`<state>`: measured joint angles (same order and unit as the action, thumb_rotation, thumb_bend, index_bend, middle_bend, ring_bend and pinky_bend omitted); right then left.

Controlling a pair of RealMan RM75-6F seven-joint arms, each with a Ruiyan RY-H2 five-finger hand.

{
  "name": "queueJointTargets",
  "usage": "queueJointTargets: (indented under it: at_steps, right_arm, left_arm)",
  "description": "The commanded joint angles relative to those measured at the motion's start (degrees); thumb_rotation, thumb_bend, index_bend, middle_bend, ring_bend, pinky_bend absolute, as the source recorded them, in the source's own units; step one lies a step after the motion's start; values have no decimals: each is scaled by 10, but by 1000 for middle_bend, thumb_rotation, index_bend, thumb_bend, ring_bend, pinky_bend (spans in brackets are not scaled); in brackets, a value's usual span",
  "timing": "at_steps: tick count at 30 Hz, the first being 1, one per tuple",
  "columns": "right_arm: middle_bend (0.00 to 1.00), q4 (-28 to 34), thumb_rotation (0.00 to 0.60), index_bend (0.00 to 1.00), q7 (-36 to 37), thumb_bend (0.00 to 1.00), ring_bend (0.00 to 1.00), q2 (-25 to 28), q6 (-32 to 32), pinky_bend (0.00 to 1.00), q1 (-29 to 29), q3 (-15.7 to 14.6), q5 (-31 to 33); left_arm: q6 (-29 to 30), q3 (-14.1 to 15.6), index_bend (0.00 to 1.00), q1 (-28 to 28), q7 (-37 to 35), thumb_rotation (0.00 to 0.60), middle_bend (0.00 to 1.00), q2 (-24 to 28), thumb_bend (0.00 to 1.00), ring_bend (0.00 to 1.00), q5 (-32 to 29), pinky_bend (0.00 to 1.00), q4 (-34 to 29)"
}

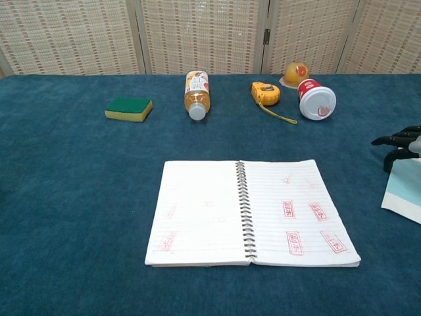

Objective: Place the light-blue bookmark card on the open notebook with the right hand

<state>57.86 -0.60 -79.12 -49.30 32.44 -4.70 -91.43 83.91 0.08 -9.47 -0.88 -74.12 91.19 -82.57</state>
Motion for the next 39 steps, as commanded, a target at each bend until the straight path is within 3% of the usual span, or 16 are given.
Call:
queueJointTargets:
  at_steps: [1, 29, 39]
  right_arm:
    - [6, -1, 600, 526, 2, 208, 0, 0, -4, 0, 0, -1, 0]
    - [56, 7, 600, 642, -2, 271, 0, 4, -17, 0, 4, 2, 6]
    - [56, 61, 600, 634, -21, 271, 0, 36, -77, 0, -2, 13, -7]
  left_arm:
    - [1, 0, 99, 0, -1, 600, 31, 1, 137, 0, 0, 0, 0]
    - [2, 1, 98, 0, -7, 600, 30, 3, 138, 0, 2, 0, -1]
    - [2, 1, 99, 0, -9, 600, 30, 4, 137, 0, 3, 0, -2]
